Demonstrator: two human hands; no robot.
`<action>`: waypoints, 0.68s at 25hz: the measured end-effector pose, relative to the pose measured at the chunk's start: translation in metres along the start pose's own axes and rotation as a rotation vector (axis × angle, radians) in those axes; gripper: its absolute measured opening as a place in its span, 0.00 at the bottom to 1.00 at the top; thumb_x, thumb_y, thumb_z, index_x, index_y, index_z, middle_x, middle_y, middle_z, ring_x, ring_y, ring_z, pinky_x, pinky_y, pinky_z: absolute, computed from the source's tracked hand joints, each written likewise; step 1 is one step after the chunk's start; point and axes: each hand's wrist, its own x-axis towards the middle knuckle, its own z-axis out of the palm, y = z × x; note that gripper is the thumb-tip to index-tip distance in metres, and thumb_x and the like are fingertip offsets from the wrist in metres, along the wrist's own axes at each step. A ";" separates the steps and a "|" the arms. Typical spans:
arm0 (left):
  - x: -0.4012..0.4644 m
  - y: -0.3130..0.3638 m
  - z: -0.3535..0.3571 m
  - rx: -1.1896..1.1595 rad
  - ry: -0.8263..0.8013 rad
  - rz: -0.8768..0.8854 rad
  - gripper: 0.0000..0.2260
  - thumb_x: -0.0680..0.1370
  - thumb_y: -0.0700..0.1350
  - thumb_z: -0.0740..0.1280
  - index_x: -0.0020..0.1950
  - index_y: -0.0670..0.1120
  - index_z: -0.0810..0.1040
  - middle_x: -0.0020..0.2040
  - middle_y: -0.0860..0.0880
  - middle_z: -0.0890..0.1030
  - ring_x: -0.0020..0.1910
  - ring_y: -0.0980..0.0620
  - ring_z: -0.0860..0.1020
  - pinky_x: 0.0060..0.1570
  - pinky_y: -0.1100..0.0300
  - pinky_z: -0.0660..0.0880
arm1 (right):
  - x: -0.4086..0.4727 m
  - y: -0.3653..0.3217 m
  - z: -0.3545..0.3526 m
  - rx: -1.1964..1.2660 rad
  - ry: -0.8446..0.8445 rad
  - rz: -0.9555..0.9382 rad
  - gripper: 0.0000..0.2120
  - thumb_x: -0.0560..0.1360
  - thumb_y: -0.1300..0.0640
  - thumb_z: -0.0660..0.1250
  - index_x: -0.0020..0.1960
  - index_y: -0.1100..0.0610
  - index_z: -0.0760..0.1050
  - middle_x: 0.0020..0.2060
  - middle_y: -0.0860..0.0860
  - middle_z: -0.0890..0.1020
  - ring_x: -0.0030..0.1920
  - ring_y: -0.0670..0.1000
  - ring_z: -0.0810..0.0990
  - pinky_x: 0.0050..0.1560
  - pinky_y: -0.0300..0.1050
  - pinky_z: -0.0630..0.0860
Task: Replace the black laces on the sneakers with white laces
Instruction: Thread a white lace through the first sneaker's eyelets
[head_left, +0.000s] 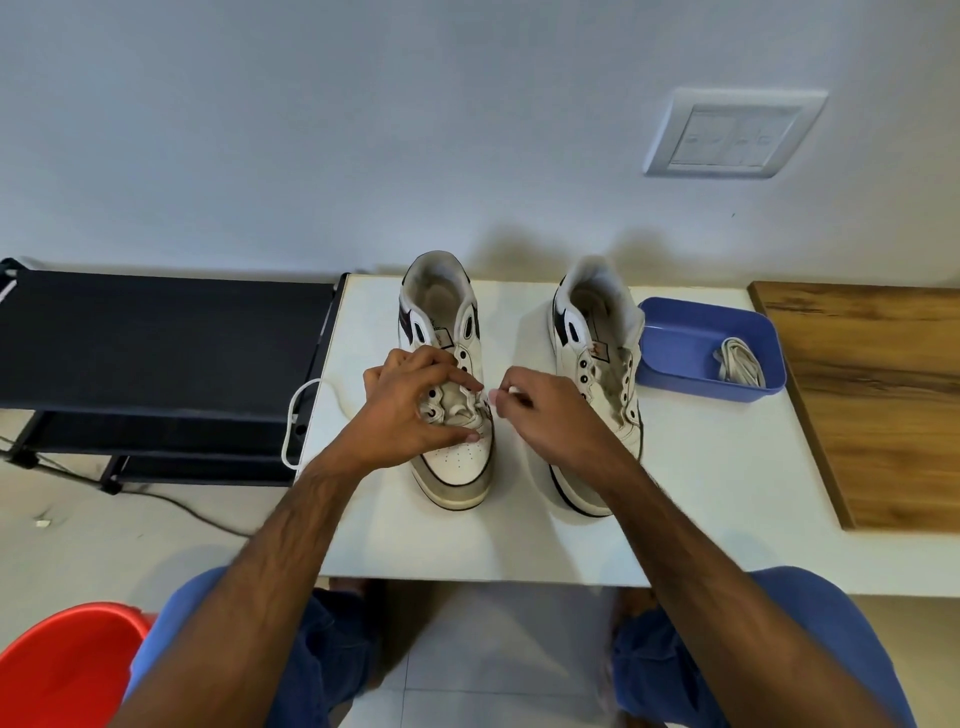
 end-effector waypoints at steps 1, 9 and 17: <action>0.000 0.001 0.000 0.003 -0.001 0.000 0.24 0.63 0.68 0.74 0.57 0.66 0.78 0.59 0.64 0.70 0.59 0.58 0.64 0.55 0.57 0.55 | 0.000 -0.001 -0.005 0.173 0.015 0.016 0.11 0.82 0.54 0.64 0.42 0.55 0.74 0.32 0.46 0.76 0.33 0.46 0.73 0.38 0.44 0.72; 0.003 0.003 -0.004 0.080 -0.023 0.031 0.23 0.68 0.59 0.79 0.61 0.62 0.79 0.60 0.62 0.68 0.59 0.57 0.64 0.58 0.55 0.55 | 0.002 -0.008 -0.011 0.986 0.127 0.113 0.13 0.82 0.61 0.63 0.40 0.56 0.78 0.33 0.49 0.77 0.36 0.46 0.75 0.44 0.45 0.71; 0.002 0.015 0.010 0.209 0.109 0.003 0.25 0.65 0.73 0.67 0.54 0.60 0.75 0.52 0.62 0.68 0.55 0.59 0.62 0.59 0.54 0.56 | -0.001 -0.001 -0.002 0.381 -0.025 0.164 0.12 0.79 0.48 0.70 0.50 0.53 0.71 0.32 0.50 0.76 0.32 0.48 0.72 0.36 0.44 0.69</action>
